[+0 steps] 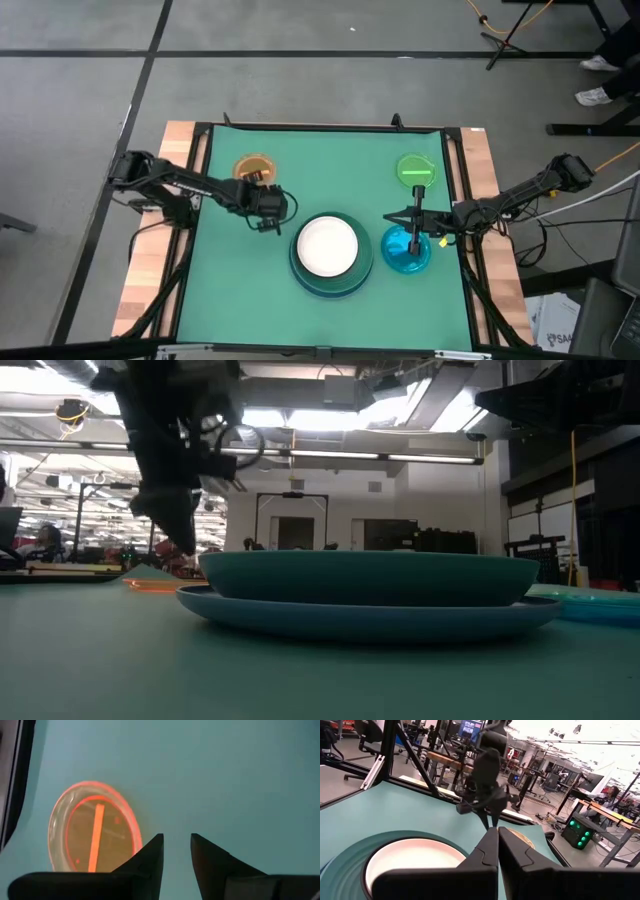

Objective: Stack plastic plates
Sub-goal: Stack the transparent orange plate on top of the white plate

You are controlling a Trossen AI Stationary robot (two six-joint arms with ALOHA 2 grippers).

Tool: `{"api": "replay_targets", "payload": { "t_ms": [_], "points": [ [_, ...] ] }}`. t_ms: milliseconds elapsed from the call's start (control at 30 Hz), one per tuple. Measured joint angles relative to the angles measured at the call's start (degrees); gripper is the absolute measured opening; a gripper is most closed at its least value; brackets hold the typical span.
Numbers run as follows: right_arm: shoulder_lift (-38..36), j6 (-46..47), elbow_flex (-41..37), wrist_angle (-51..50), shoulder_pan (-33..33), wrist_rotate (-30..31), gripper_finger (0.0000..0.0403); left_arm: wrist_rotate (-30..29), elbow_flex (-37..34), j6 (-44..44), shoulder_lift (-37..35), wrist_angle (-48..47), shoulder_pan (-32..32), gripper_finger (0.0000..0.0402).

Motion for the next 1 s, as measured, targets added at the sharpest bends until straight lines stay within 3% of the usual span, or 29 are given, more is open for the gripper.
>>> {"api": "replay_targets", "payload": {
  "t_ms": [167, 567, 1000],
  "points": [
    [0.01, 0.0, 0.0, 0.0, 0.0, 0.0, 0.0001, 0.69, -2.47, -0.66, 0.01, 0.18, 4.59, 0.009],
    [0.03, 0.0, 0.0, 0.02, -0.01, 0.0, 0.0001, 7.69, -7.27, 7.87, 0.04, 3.39, 13.35, 0.009],
    [0.03, 0.0, 0.0, 0.05, -0.01, 0.0, 0.0001, 8.38, -10.8, 13.65, -0.07, 7.45, 18.64, 0.009]
  ]
}}
